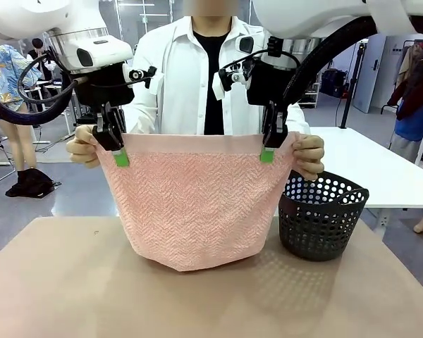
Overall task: Fold the towel.
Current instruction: Grab the top end of the 100 cm Hotel Towel extended by the human.
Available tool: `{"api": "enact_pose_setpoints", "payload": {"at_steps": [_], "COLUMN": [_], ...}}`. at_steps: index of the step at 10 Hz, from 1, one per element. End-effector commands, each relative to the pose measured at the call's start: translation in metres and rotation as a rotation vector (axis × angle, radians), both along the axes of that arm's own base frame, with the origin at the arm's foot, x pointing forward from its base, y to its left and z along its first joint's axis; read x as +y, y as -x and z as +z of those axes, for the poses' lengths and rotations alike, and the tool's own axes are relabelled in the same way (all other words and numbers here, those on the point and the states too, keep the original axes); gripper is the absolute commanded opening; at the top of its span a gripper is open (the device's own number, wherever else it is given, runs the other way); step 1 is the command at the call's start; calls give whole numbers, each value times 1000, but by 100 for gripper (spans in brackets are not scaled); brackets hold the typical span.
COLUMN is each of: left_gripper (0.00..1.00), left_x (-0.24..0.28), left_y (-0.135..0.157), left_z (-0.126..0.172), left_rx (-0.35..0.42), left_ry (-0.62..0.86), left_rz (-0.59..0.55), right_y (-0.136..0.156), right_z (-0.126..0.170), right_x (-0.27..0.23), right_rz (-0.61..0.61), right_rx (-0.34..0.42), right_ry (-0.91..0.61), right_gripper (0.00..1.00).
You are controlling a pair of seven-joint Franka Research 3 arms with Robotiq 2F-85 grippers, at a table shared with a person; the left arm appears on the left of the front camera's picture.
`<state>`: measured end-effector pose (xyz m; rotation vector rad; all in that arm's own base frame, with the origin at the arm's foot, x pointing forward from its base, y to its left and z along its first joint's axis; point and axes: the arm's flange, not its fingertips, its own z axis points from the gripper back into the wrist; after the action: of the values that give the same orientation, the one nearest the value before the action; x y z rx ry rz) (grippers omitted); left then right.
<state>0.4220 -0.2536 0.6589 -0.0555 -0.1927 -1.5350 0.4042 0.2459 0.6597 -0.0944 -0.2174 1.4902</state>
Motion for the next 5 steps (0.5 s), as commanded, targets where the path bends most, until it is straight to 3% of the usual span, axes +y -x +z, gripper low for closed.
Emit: {"api": "enact_pose_setpoints", "payload": {"at_steps": [1,4,5], "left_gripper": [0,0,0], "left_x": [5,7,7], "left_y": [2,2,3], "left_z": [-6,-6,-10], "left_rx": [-3,-1,-14], "left_ry": [23,19,-11], "left_rz": [-13,-4,-20], "right_y": [2,-1,-6], "right_z": [-7,-9,-16], "right_x": [0,-1,-4], "right_rz": [14,-9,-42], "right_rx": [-3,7,44], "right_ry": [-6,4,16], "right_gripper": [0,0,0]}}
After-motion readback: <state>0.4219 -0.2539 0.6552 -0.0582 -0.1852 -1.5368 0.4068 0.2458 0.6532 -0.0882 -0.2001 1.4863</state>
